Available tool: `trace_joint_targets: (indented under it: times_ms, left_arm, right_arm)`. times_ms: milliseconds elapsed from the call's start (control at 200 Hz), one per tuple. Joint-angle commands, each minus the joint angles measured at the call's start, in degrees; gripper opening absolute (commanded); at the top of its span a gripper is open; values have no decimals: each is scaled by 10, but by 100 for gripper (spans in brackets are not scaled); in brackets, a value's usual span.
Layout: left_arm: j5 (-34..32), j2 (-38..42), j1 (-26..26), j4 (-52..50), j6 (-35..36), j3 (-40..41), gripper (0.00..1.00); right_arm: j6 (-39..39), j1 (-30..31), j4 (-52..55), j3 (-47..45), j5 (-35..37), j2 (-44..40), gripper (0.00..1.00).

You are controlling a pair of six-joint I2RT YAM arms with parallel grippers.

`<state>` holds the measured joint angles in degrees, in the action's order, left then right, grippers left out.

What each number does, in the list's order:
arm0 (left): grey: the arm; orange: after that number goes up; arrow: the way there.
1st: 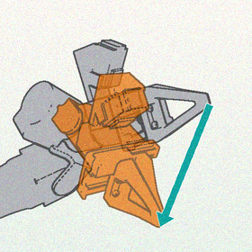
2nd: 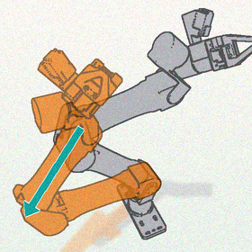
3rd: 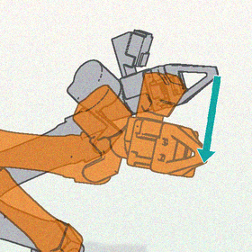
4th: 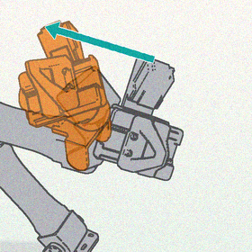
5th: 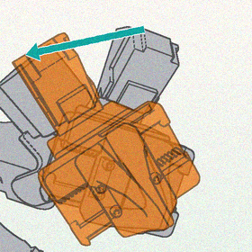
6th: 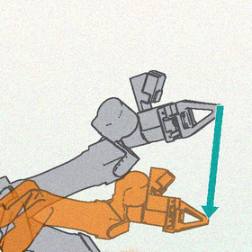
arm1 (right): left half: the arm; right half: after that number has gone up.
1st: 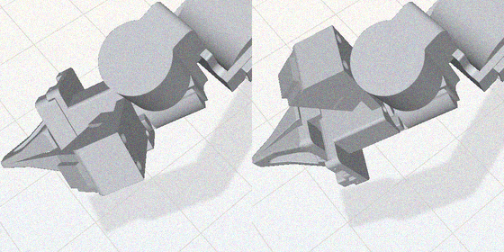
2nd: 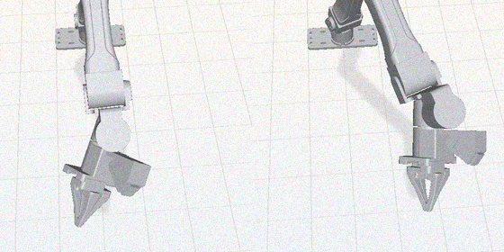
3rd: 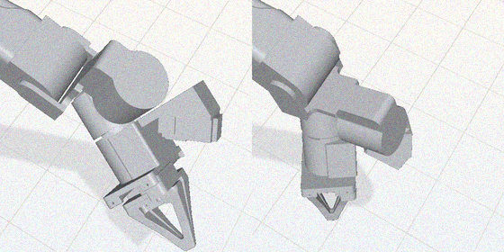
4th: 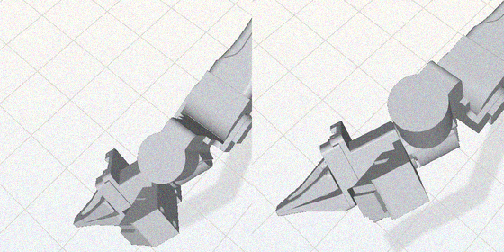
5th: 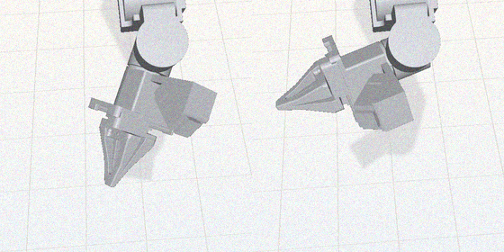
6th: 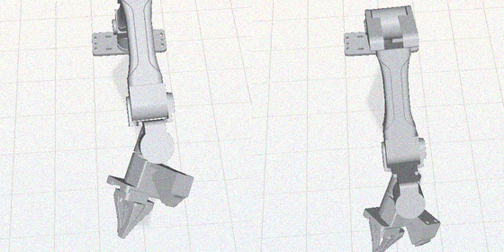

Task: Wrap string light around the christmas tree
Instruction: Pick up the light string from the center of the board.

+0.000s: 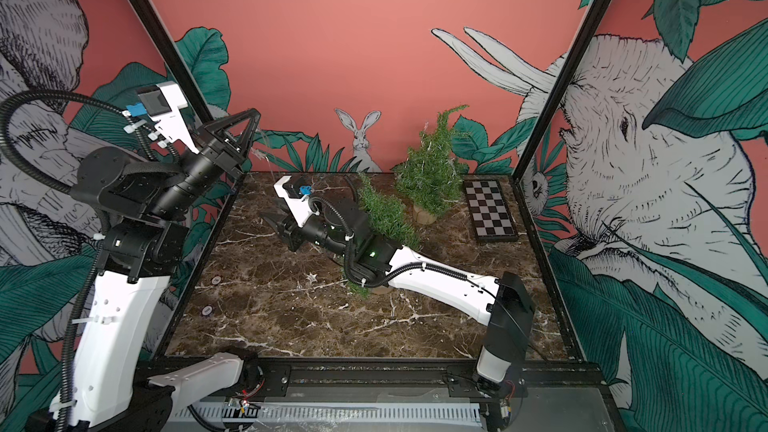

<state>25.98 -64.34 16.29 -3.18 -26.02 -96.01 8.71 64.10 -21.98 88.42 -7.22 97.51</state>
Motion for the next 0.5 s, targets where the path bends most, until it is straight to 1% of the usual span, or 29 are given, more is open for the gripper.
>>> trace_joint_targets:
  times_ms: [0,185,295,495]
  left_arm:
    - [-4,-1,-3,21,-6,-27,0]
    - [-21,-2,-2,11,10,-41,0]
    - [-33,-3,-3,6,16,-45,0]
    - [-46,-11,-2,5,20,-55,0]
  right_arm:
    - [-2,2,-46,-6,10,20,45]
    - [4,-1,-60,-4,22,44,47]
    - [19,-4,-59,-4,11,59,45]
    - [40,-4,-61,-21,6,77,45]
